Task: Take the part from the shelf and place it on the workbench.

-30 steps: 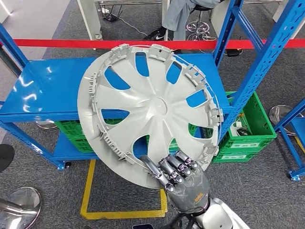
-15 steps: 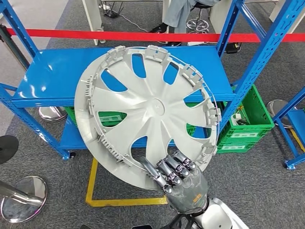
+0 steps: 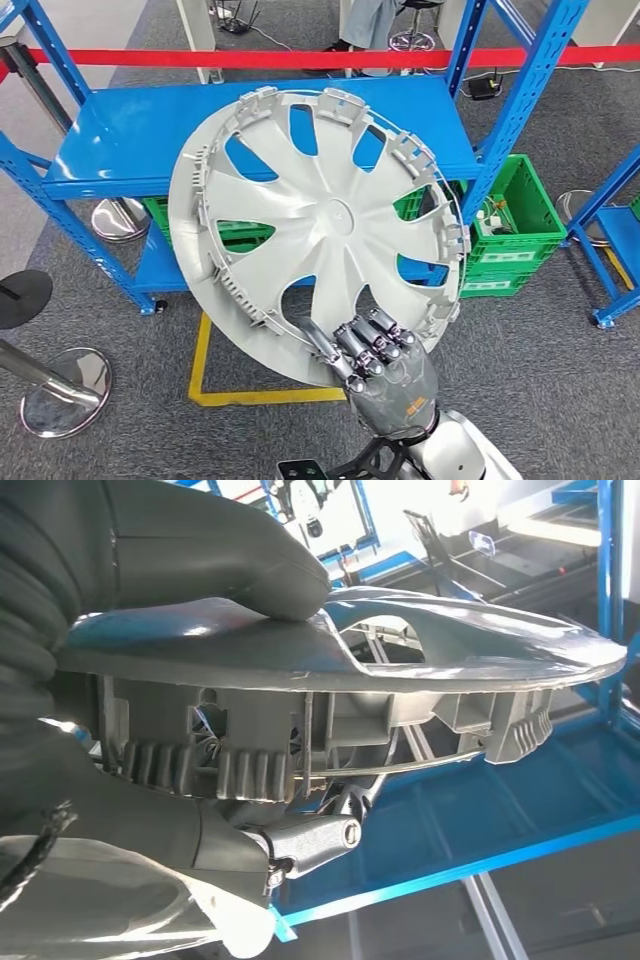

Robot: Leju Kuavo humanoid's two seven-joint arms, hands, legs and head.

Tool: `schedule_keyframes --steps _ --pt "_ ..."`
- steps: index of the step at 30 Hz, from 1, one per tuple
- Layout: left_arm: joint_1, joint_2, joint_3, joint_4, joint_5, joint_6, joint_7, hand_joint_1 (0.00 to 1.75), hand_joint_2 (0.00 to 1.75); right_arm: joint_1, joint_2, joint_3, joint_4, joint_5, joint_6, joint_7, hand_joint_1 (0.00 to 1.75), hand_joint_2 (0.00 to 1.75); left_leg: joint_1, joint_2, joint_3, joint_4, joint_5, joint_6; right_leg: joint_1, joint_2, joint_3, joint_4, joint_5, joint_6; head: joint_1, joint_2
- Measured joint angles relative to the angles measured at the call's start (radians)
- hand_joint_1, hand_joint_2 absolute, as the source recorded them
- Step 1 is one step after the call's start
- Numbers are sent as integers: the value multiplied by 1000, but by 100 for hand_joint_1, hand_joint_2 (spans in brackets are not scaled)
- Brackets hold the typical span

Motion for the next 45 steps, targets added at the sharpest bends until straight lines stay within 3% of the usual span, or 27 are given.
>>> schedule_keyframes --steps 2,5,7,9,10,11,12,14,16,18,20,21,24,25,26,27,29,31,33,35,36,38,40,41,43,44,45 --pt "-3 0 0 0 -2 0 1 0 0 -1 3 0 3 0 0 5 175 175 -4 -4 35 -69 -28 13 1 1 -16 12 15 14 -1 0" --pt "-3 1 0 0 -3 -2 3 0 0 -2 5 0 12 0 0 12 175 175 -6 0 16 -71 -8 48 -2 2 -26 16 20 32 0 0" --pt "-4 2 0 0 -4 -4 4 0 0 -4 5 1 18 0 0 17 175 175 -6 5 -11 -74 17 65 -5 4 -49 70 -58 39 1 0" --pt "-6 3 0 0 -6 -5 5 0 0 -6 5 3 26 0 0 23 175 175 -10 6 -46 -72 46 72 -4 6 -73 190 -163 41 3 0" --pt "-6 3 0 0 -8 -5 6 0 0 -7 5 4 30 0 0 27 175 175 -12 7 -65 -72 60 73 -4 6 -76 247 -186 41 4 0" --pt "-6 3 0 0 -9 -5 7 0 0 -8 5 5 34 0 0 32 175 175 -15 7 -85 -71 74 73 -3 6 -70 284 -183 38 4 0" --pt "-6 3 0 0 -9 -5 8 0 0 -8 5 6 39 0 0 36 175 175 -19 8 -104 -71 88 73 -1 6 -49 289 -158 33 4 0" --pt "-6 3 0 0 -10 -6 10 0 0 -9 6 6 47 0 0 45 175 175 -24 8 -135 -70 116 72 7 6 47 199 -109 15 3 0" --pt "-6 2 0 0 -10 -7 13 0 0 -11 9 7 51 0 0 53 175 175 -28 7 -151 -70 140 66 18 5 173 32 -128 -3 3 0" --pt "-5 2 0 0 -10 -9 16 0 0 -12 12 8 54 0 0 60 175 175 -26 7 -156 -78 166 56 26 7 225 -61 -152 -9 4 0" --pt "-2 3 0 0 -10 -10 18 0 0 -13 14 10 60 0 0 62 175 175 -22 7 -161 -86 173 42 25 6 206 -69 -132 -16 4 0" --pt "0 4 0 0 -10 -10 18 0 0 -13 14 11 62 0 0 62 175 175 -21 6 -166 -74 147 35 23 4 195 -71 -118 -24 2 0" --pt "4 5 0 0 -10 -10 20 0 0 -12 17 16 69 0 0 63 175 175 -18 5 -191 78 -15 21 23 0 153 -69 -77 -37 -4 0" --pt "4 5 0 0 -10 -10 20 0 0 -11 17 16 71 0 0 64 175 175 -18 5 -196 143 -45 19 23 -1 135 -64 -63 -38 -4 0" --pt "3 6 0 0 -10 -10 20 0 0 -11 17 17 73 0 0 64 175 175 -18 5 -192 192 -47 17 24 -1 114 -58 -50 -37 -4 0" --pt "3 6 0 0 -10 -10 20 0 0 -11 17 17 74 0 0 65 175 175 -18 5 -177 211 -26 18 24 -1 93 -50 -38 -36 -4 0" --pt "2 9 0 -1 -10 -10 20 0 0 -11 17 18 75 0 0 70 175 175 -20 4 -97 145 26 26 24 -1 50 -31 -19 -31 -4 0" --pt "1 12 0 -2 -10 -10 20 0 0 -10 19 20 75 0 0 77 175 175 -25 2 19 -10 8 42 26 0 23 -15 -4 -23 -4 0" --pt "-1 14 0 -3 -11 -8 20 0 0 -10 21 21 76 0 0 80 175 175 -31 1 76 -106 -24 55 25 -2 11 -10 14 -13 -4 0" --pt "-1 14 0 -3 -11 -7 20 0 0 -10 22 23 76 0 0 80 175 175 -31 4 67 -121 -9 65 22 -1 3 -12 27 -2 -4 0" --pt "-1 13 0 -3 -11 -7 20 0 0 -10 22 24 77 0 0 80 175 175 -29 6 56 -125 5 72 22 2 -5 -1 8 3 -4 0" --pt "-2 12 0 -3 -10 -6 21 0 0 -9 22 26 78 0 0 80 175 175 -24 12 26 -129 34 81 17 7 -32 74 -83 16 -2 0" --pt "-2 12 0 -3 -10 -6 21 0 0 -9 22 29 80 0 0 80 175 175 -23 13 -11 -127 62 82 10 7 -59 200 -168 28 0 0" --pt "-2 12 0 -3 -10 -6 21 0 0 -9 22 30 81 0 0 80 175 175 -23 15 -31 -125 76 80 7 7 -60 249 -174 32 0 0" --pt "-2 11 0 -3 -10 -7 21 0 0 -9 22 31 85 0 0 80 175 175 -19 17 -72 -117 103 72 1 7 -22 263 -120 40 0 0" --pt "-2 11 0 -3 -10 -8 21 0 0 -10 22 31 86 0 0 81 175 175 -17 17 -90 -110 114 67 -3 7 24 218 -90 44 0 0" --pt "-3 12 0 -4 -10 -9 21 0 0 -11 23 31 87 0 0 82 175 175 -16 16 -106 -103 124 61 -6 8 85 145 -84 48 1 0"
